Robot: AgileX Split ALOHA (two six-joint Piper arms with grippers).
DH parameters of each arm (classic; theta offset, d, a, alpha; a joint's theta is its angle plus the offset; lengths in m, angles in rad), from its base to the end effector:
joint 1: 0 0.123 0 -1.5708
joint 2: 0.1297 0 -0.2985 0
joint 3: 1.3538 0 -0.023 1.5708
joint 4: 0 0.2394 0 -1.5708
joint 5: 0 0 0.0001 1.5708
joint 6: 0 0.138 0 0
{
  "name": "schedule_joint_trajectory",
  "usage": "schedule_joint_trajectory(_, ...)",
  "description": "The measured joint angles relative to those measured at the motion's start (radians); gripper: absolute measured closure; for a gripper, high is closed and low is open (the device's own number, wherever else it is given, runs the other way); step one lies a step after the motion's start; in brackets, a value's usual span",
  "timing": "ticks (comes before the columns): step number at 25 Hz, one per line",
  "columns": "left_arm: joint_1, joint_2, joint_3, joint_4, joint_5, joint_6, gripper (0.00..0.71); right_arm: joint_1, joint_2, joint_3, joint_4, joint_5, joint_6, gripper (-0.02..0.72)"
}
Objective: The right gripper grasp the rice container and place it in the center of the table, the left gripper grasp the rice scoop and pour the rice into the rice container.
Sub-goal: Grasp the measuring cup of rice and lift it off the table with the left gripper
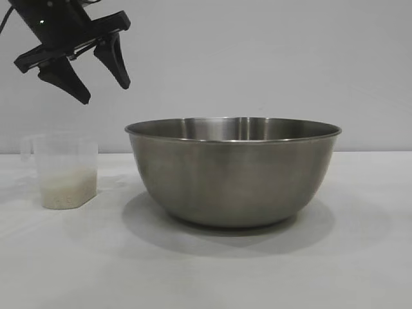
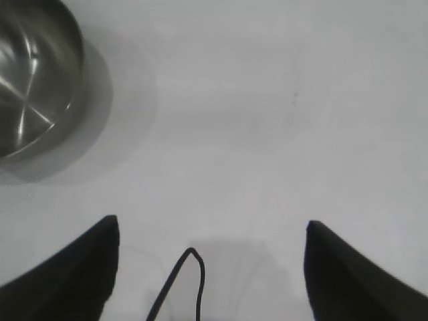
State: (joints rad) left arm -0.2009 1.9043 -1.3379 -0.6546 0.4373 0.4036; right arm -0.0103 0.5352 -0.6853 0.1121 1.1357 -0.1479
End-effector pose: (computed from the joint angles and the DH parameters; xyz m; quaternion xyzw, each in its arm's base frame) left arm 0.4298 -0.1239 0.2013 0.0454 0.9251 -0.1906 0.3253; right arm 0.0782 0.0132 0.2786 -0.0593 0.9407 0.0295 0.3328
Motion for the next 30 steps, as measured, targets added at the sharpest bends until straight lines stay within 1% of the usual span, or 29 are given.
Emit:
schedule_joint_trajectory(7, 0.000, 0.000, 0.000, 0.000, 0.000, 0.000, 0.260, 0.000, -0.280, 0.170, -0.009, -0.024, 0.000, 0.172)
schedule_joint_trajectory(16, 0.000, 0.000, 0.000, 0.000, 0.000, 0.000, 0.260, 0.000, -0.523, 0.195, -0.017, -0.002, 0.000, 0.172)
schedule_joint_trajectory(21, 0.000, 0.000, 0.000, 0.000, 0.000, 0.000, 0.260, 0.003, -0.552, 0.195, -0.018, 0.003, 0.000, 0.172)
schedule_joint_trajectory(26, 0.000, 0.000, 0.000, 0.012, 0.000, 0.000, 0.260, 0.054, -0.552, 0.195, -0.018, 0.003, 0.000, 0.172)
schedule_joint_trajectory(30, 0.000, 0.000, 0.000, 0.015, 0.000, 0.000, 0.260, 0.063, -0.552, 0.195, -0.018, 0.003, 0.000, 0.172)
